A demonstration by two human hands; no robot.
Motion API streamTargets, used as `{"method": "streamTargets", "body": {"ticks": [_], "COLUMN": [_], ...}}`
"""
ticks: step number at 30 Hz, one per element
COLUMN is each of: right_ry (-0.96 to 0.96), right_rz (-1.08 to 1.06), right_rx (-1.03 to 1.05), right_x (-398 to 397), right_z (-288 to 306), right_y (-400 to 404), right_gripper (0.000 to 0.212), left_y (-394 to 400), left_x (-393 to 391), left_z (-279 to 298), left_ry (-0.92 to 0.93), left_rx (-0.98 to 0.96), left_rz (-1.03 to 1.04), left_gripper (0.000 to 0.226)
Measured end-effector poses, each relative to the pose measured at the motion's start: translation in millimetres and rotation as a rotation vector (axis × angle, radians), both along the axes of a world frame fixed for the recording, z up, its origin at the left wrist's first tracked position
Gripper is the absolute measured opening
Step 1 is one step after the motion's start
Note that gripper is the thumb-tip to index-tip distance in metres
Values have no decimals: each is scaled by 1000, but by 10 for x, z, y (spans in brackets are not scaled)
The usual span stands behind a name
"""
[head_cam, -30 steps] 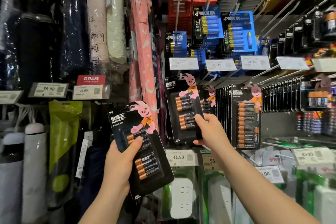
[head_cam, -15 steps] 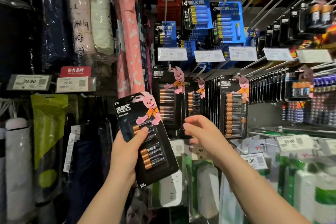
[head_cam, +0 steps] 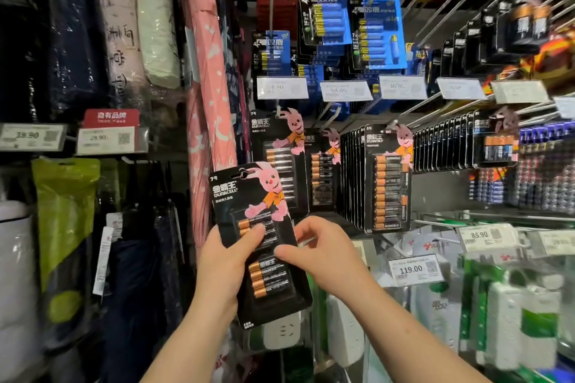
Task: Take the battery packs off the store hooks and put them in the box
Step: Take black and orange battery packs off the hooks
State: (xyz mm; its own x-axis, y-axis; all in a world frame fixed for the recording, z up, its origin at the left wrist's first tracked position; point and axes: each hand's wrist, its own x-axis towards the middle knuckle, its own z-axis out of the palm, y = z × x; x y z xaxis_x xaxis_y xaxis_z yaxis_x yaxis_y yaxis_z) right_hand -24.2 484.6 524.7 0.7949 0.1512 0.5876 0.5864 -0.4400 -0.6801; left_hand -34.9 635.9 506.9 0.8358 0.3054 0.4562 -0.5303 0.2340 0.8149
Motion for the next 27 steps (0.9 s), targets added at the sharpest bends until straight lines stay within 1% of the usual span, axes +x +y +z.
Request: {"method": "streamTargets", "body": {"ticks": [2, 5, 7, 9, 12, 14, 16, 21, 23, 25, 27], "right_ry": [-12, -20, -26, -38, -72, -64, -24, 46, 43, 32, 36], "right_rz": [-20, -1, 12, 15, 19, 23, 40, 79, 68, 40, 54], "right_rx": [26, 73, 120, 174, 298, 378, 452, 579, 601, 581, 585], "right_x": [20, 0, -8, -15, 11, 61, 147, 273, 333, 389, 429], "right_z": [-12, -26, -41, -37, 26, 102, 186, 426, 472, 520, 580], "right_y": [0, 13, 29, 49, 67, 73, 65, -28, -52, -44, -8], "right_gripper": [23, 20, 17, 14, 12, 12, 14, 13, 17, 21, 22], "left_y": [-12, -26, -28, -30, -30, -7, 30, 253, 343, 413, 466], "left_x": [-5, -11, -17, -19, -23, -14, -23, -60, -66, -76, -90], "left_z": [-6, 3, 13, 32, 92, 142, 191, 219, 207, 200, 199], "left_ry": [3, 2, 2, 1, -6, -8, -17, -35, -32, -31, -24], "left_rx": [9, 17, 7, -5, -16, -19, -16, -46, -66, -89, -103], "left_rz": [-23, -66, -95, -119, -148, -151, -133, -23, 12, 33, 40], "left_gripper": [28, 37, 35, 34, 42, 34, 26, 23, 21, 19, 20]}}
